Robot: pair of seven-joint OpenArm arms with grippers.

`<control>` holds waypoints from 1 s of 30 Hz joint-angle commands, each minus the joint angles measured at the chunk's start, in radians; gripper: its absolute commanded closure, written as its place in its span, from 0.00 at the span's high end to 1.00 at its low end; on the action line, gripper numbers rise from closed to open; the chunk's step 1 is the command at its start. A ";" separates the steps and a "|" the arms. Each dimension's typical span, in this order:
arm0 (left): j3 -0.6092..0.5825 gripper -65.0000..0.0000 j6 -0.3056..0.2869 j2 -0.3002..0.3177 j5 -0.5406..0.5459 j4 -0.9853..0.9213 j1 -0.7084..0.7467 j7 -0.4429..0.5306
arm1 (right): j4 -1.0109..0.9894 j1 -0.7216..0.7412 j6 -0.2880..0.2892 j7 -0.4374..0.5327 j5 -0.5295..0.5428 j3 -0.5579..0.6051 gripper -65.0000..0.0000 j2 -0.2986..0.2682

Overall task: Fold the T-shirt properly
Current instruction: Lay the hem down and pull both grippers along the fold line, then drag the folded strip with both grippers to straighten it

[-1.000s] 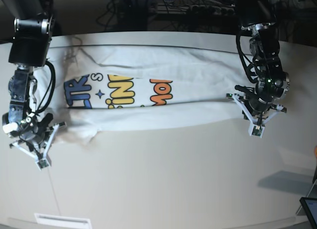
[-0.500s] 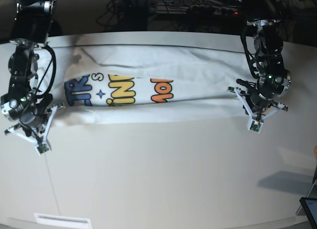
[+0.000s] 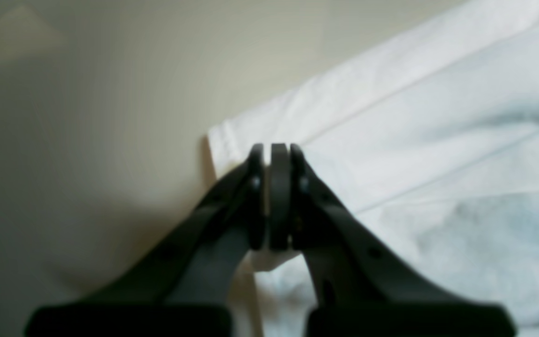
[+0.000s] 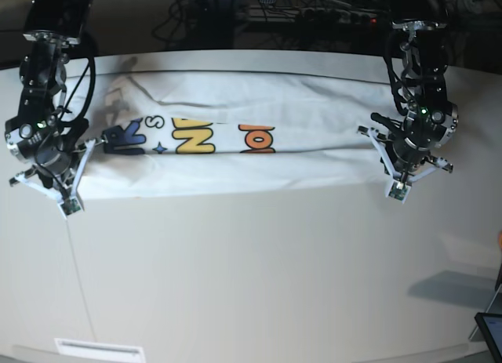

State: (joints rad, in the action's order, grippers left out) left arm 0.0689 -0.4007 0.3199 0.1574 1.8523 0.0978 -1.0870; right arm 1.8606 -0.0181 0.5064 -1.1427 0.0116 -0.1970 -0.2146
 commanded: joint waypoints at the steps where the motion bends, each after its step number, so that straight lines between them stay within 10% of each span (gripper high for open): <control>1: 0.004 0.00 0.001 0.015 -0.006 0.020 0.003 0.003 | 0.020 0.008 -0.004 0.014 -0.002 -0.006 0.00 -0.012; 30: -0.068 0.00 0.001 0.120 -0.006 0.094 0.113 -0.002 | 0.092 -0.154 -0.004 0.022 -0.003 -0.042 0.00 0.024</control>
State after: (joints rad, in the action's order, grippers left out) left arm -0.0055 -0.4011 0.4244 0.1577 1.9289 0.2199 -1.0912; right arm 1.9331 -0.1802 0.5041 -1.1347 0.0113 -0.2317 -0.1791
